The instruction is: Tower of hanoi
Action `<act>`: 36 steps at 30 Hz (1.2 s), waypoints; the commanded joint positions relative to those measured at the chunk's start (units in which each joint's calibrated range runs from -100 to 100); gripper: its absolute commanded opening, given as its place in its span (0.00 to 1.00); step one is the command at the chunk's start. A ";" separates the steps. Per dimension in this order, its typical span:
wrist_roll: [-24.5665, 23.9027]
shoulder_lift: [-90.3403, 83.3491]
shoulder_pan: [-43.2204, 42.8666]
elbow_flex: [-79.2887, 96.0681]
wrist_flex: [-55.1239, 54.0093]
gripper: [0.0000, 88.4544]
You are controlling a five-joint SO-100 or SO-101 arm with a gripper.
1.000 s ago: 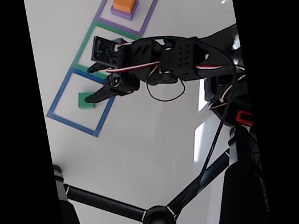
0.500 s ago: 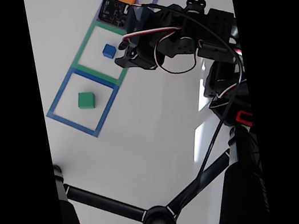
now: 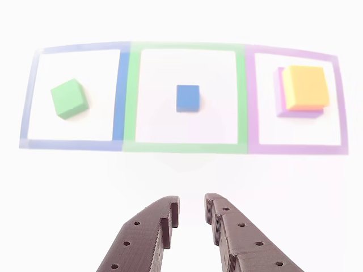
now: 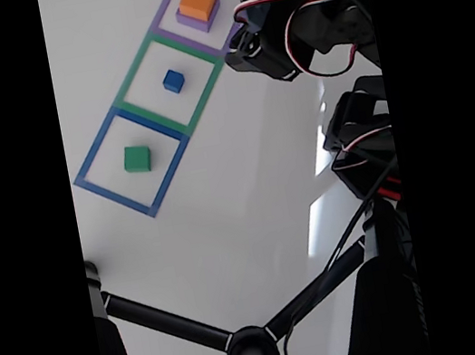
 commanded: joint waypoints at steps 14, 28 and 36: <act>0.59 -2.72 5.57 4.17 -2.72 0.03; 0.59 -5.14 7.01 32.90 -33.98 0.31; 0.59 0.99 7.39 48.36 -61.91 0.35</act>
